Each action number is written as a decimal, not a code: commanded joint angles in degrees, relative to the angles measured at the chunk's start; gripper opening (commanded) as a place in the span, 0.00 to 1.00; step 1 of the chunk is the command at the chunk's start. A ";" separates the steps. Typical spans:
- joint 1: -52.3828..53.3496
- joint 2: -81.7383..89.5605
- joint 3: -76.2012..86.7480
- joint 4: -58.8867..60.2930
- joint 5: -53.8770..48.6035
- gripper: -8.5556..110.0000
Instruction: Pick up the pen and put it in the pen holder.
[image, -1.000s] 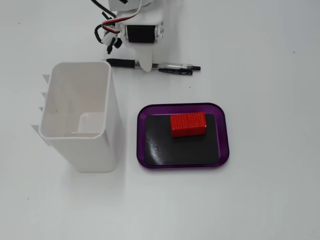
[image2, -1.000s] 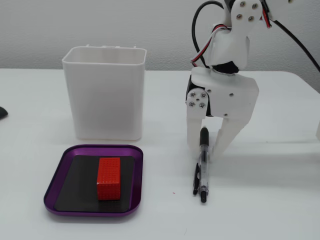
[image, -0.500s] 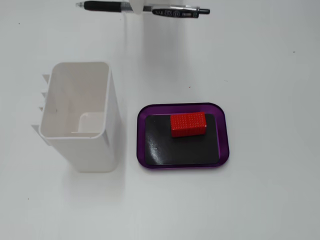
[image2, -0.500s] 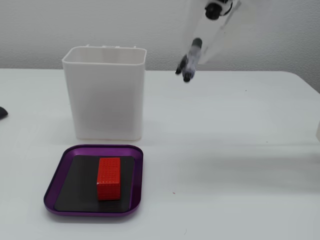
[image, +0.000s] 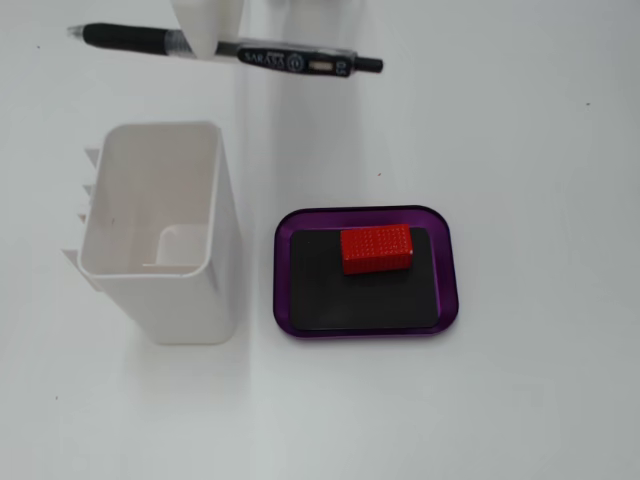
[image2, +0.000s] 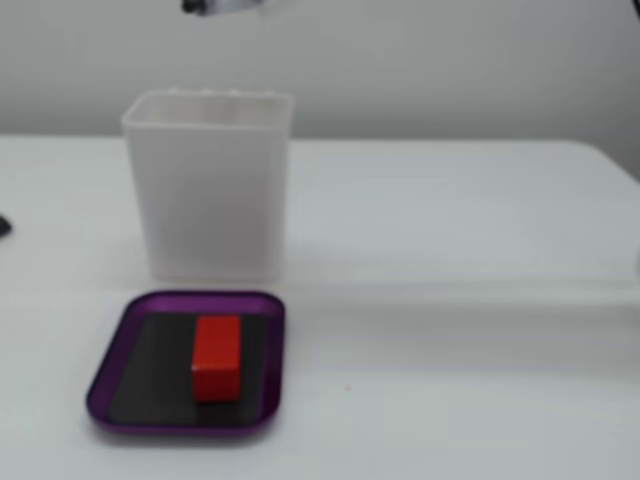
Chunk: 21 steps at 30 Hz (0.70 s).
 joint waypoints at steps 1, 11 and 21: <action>0.18 -4.92 -8.96 -0.70 0.88 0.07; 1.58 -14.59 -16.87 -1.14 12.57 0.07; 5.01 -15.12 -16.26 -4.66 29.09 0.07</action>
